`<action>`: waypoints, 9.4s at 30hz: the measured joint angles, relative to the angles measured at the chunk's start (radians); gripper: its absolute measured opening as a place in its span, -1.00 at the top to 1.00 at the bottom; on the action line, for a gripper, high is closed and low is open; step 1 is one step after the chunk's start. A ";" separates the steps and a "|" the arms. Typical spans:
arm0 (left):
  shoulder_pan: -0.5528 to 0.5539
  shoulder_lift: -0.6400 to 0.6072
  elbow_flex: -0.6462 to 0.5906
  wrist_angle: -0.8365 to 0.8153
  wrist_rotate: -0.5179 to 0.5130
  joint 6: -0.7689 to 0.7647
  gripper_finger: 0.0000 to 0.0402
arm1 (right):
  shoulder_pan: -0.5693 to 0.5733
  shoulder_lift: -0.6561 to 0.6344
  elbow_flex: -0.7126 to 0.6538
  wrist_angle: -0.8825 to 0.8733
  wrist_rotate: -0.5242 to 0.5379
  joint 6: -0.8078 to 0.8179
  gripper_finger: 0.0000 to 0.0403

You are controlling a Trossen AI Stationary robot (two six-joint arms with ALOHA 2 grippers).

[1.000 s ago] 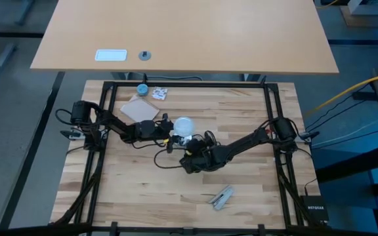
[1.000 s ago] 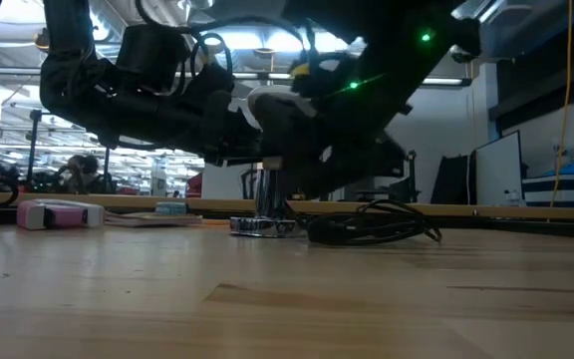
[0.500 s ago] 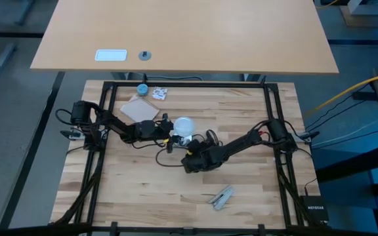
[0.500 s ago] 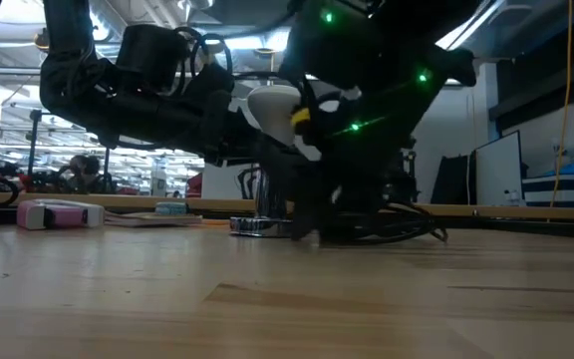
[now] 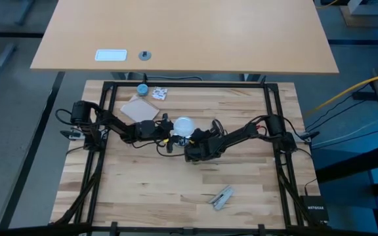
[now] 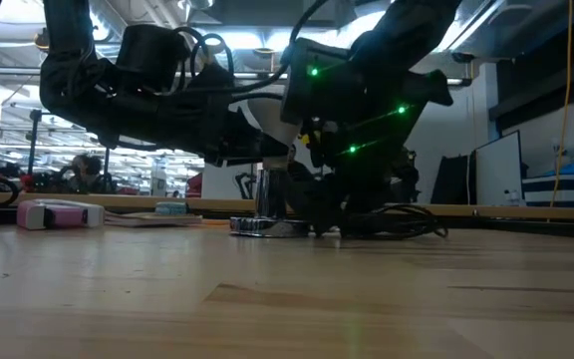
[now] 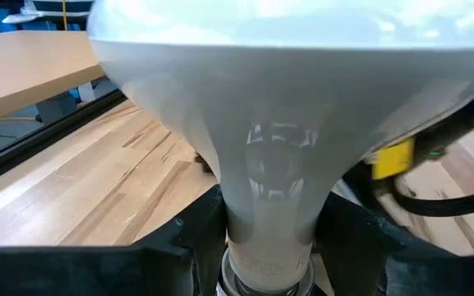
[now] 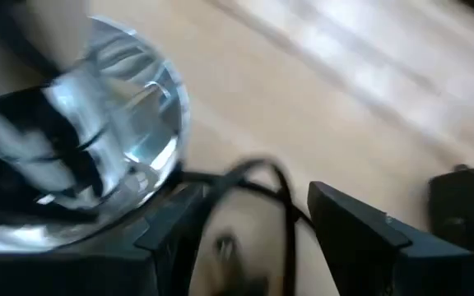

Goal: Screw lightbulb
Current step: Insert the light bulb into the lamp

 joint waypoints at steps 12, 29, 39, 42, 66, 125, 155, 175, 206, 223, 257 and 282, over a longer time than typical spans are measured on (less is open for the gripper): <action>0.000 0.000 0.000 0.000 0.000 0.000 0.22 | 0.068 -0.061 -0.002 0.013 0.068 -0.034 -0.12; -0.001 0.000 0.000 0.003 -0.003 -0.036 0.22 | 0.131 -0.048 0.000 0.318 0.041 -0.229 -0.12; -0.001 0.000 0.000 0.002 -0.003 -0.035 0.22 | 0.121 -0.005 0.000 0.315 0.059 -0.403 -0.12; -0.001 0.000 0.000 0.002 -0.003 -0.034 0.22 | 0.118 0.003 0.000 0.315 0.046 -0.404 -0.12; -0.001 0.000 0.000 0.001 -0.003 -0.032 0.22 | 0.063 0.002 0.002 0.253 -0.040 -0.425 -0.12; -0.003 0.000 0.000 -0.002 0.011 -0.033 0.22 | 0.143 0.024 0.002 0.370 -0.028 -0.239 -0.12; -0.001 0.001 0.001 -0.010 0.017 -0.023 0.22 | 0.108 0.026 0.004 0.186 -0.005 0.054 -0.12; -0.002 0.000 0.000 -0.008 0.033 -0.026 0.22 | 0.130 0.000 -0.003 -0.182 0.021 0.263 -0.12; -0.002 0.000 0.000 -0.007 0.026 -0.026 0.22 | 0.294 -0.715 -0.029 -0.820 0.373 0.152 -0.12; -0.002 0.000 0.000 -0.005 0.026 -0.026 0.22 | 0.188 -0.335 -0.672 1.104 0.164 0.053 -0.12; -0.002 0.000 0.000 -0.005 0.026 -0.029 0.22 | 0.105 -0.096 -0.197 0.652 -0.157 -0.617 -0.12; -0.002 0.000 0.000 -0.005 0.025 -0.029 0.22 | 0.094 -0.094 -0.198 0.494 -0.065 -0.485 -0.12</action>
